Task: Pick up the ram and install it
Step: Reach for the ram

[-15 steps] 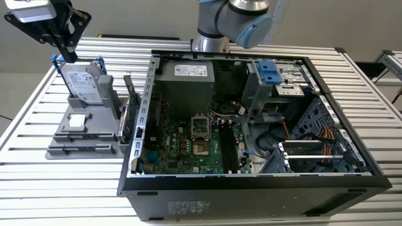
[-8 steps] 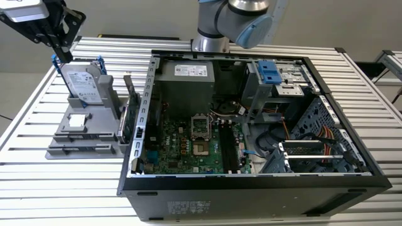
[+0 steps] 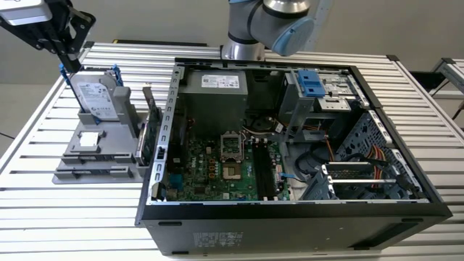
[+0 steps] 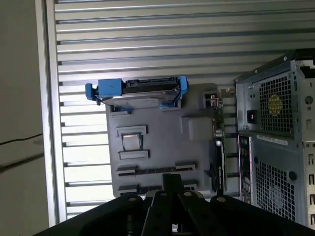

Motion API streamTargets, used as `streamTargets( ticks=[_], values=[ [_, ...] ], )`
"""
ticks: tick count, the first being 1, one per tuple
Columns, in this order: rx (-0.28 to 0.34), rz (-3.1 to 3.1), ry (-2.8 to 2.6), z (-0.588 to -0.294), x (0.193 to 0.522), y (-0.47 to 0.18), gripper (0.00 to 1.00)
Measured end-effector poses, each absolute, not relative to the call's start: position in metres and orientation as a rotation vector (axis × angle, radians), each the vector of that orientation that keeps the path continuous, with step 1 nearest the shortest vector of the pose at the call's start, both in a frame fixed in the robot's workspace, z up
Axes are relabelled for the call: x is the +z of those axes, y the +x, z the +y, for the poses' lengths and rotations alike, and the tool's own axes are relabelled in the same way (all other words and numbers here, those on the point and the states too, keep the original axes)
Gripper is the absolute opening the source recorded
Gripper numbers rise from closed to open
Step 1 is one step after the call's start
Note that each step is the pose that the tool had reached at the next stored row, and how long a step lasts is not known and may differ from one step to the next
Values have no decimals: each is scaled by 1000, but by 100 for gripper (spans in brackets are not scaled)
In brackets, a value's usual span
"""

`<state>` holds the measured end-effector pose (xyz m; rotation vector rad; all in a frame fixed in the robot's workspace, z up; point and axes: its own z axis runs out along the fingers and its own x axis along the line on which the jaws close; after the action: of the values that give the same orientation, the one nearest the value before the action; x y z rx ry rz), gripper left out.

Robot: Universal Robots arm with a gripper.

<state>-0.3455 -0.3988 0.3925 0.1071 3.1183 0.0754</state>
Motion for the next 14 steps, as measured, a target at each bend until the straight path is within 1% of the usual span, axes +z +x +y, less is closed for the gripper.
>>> streamTargets(
  ticks=[14],
  values=[
    [75, 3118, 107, -403, 392, -345, 0]
  ],
)
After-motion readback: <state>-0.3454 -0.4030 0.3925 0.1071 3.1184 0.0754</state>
